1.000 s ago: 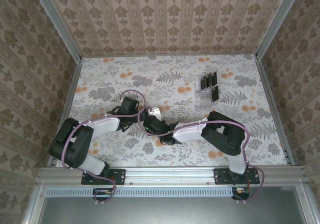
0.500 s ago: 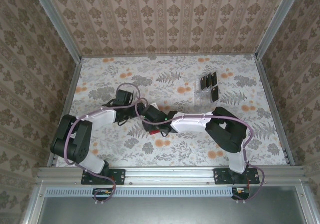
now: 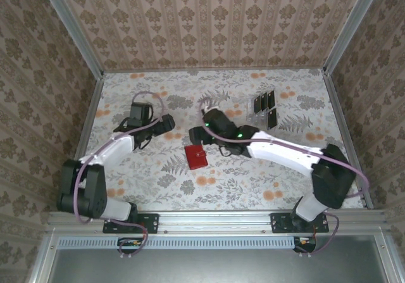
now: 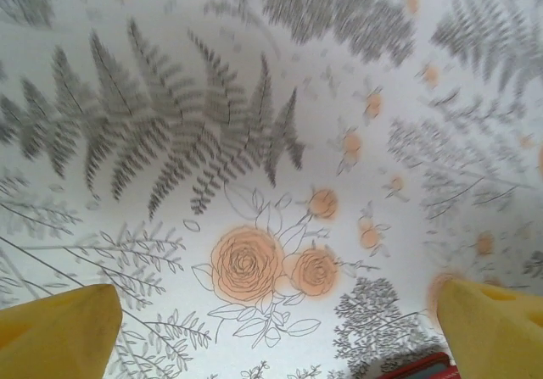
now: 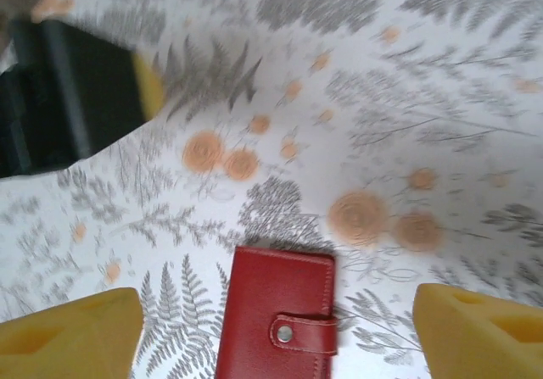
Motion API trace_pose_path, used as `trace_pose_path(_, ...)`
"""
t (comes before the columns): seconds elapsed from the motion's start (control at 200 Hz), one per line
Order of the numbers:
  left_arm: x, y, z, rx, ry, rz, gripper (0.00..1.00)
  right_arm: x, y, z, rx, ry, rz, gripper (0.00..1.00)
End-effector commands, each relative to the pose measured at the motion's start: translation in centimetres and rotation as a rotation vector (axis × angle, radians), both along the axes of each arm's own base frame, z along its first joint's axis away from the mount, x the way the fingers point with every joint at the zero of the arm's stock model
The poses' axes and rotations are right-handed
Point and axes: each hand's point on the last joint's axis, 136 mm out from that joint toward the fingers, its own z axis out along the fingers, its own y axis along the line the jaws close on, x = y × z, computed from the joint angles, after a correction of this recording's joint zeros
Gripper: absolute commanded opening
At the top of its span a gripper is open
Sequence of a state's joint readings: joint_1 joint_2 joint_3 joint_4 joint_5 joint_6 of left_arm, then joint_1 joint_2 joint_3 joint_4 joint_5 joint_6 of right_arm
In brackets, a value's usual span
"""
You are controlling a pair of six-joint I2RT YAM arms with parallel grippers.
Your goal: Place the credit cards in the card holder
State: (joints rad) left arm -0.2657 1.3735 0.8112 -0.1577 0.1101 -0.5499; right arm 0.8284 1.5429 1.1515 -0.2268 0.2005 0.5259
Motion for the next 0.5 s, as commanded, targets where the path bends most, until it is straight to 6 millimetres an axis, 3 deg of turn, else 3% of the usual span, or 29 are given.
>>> trace_pose_path(0.0, 0.5, 1.9, 4.7, 0.068, -0.125, 0.013, 1.00, 0.3, -5.3, 2.3, -0.010, -0.034, -0.104, 0.99)
trace_pose_path(0.215, 0.6, 8.0, 9.0, 0.236, -0.288, 0.186, 1.00, 1.6, -19.1, 6.2, -0.085, -0.138, -0.453, 1.00)
trace_pose_path(0.32, 0.8, 10.9, 10.1, 0.407, -0.428, 0.229, 1.00, 1.6, -25.8, 6.8, -0.119, -0.236, -0.648, 1.00)
trace_pose_path(0.405, 0.8, 13.0, 9.6, 0.546, -0.489, 0.231, 1.00, 1.3, -30.8, 5.7, -0.162, -0.295, -0.788, 1.00)
trace_pose_path(0.495, 0.9, 14.7, 7.9, 0.631, -0.480, 0.234, 1.00, 0.4, -35.1, 2.8, -0.220, -0.237, -0.892, 1.00)
